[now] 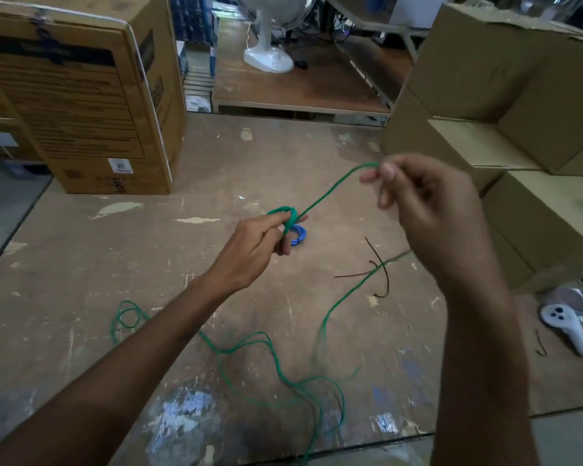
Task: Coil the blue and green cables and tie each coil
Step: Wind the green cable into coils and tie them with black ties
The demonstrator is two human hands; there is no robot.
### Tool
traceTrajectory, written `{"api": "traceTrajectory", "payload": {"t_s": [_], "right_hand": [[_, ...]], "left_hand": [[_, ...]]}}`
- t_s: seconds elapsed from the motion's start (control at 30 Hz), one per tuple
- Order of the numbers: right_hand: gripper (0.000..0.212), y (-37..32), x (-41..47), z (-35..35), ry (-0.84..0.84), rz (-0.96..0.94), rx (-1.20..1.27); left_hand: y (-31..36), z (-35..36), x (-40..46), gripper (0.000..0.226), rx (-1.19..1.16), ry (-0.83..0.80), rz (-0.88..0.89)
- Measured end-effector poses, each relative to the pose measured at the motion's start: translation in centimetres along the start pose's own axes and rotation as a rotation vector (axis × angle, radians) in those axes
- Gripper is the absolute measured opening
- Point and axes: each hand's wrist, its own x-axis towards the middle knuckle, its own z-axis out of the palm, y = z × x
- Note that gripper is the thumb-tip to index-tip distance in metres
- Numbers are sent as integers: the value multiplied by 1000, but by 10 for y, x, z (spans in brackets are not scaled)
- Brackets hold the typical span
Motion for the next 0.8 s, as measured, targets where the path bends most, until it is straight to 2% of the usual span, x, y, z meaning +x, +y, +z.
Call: {"api": "traceTrajectory", "payload": {"t_s": [0.1,0.17,0.3,0.4,0.53,0.6,0.73,0.8], "right_hand": [[26,21,41,21,244,23,74],[20,47,60,41,305,93,93],[14,94,55,89,120,233,103],[18,101,15,120,-40,237,63],[18,89,-37,145,-33,229,119],[19,76,-59,148,-82,188,121],[16,46,-81,129,-139,94,117],[16,33,-83,116,-156,87,116]], "left_hand": [[21,7,-14,45,-147,-44,15],[34,8,-22,47,-215,-52,54],[58,5,-27,45,-377,11,127],[69,0,-20,45,-445,71,156],[72,-9,-7,44,-415,119,151],[69,-10,-2,43,-390,139,152],[56,-6,11,43,-342,231,134],[48,-4,17,41,-239,278,142]]}}
